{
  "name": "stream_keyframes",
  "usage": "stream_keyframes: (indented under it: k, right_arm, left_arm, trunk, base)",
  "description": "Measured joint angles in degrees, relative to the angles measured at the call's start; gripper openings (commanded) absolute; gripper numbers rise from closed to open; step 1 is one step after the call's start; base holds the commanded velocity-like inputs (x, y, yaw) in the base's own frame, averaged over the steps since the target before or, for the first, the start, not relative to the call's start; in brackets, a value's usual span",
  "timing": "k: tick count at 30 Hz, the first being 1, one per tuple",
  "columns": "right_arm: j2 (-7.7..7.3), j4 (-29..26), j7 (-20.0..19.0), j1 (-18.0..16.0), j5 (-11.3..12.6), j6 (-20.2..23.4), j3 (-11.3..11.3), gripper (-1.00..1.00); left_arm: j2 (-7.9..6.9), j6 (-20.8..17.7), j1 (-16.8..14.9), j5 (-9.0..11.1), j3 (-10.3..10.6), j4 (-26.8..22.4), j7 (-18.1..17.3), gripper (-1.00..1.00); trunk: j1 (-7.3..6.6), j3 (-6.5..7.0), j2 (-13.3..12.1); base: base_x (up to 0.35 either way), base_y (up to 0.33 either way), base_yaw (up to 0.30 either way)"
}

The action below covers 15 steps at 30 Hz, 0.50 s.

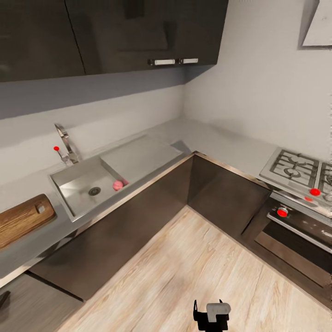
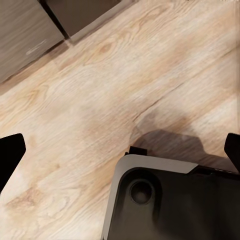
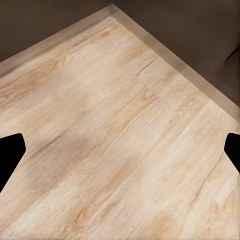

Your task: In the kitchen, take the Vidalia onion out of the sink, dice it on the chopping board with the paring knife, put the diced onion into the bowl on the countertop, then place both the paring knife and the chopping board into the sink.

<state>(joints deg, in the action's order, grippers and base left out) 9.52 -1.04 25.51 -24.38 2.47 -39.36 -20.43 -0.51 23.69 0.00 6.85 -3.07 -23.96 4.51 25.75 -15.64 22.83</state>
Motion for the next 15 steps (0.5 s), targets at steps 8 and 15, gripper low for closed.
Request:
stream_keyframes:
  k: [8,15]
  right_arm:
    - [0.04,0.0,0.0,0.0,0.0,0.0,0.0,1.00]
    - [0.03,0.0,0.0,0.0,0.0,0.0,0.0,1.00]
  left_arm:
    - [0.00,0.0,0.0,0.0,0.0,0.0,0.0,1.00]
    - [-0.01,0.0,0.0,0.0,0.0,0.0,0.0,1.00]
  trunk:
    - [0.00,0.66,0.0]
    - [0.00,1.25,0.0]
  base:
    - [0.002,0.000,-0.114]
    - [0.000,0.000,-0.093]
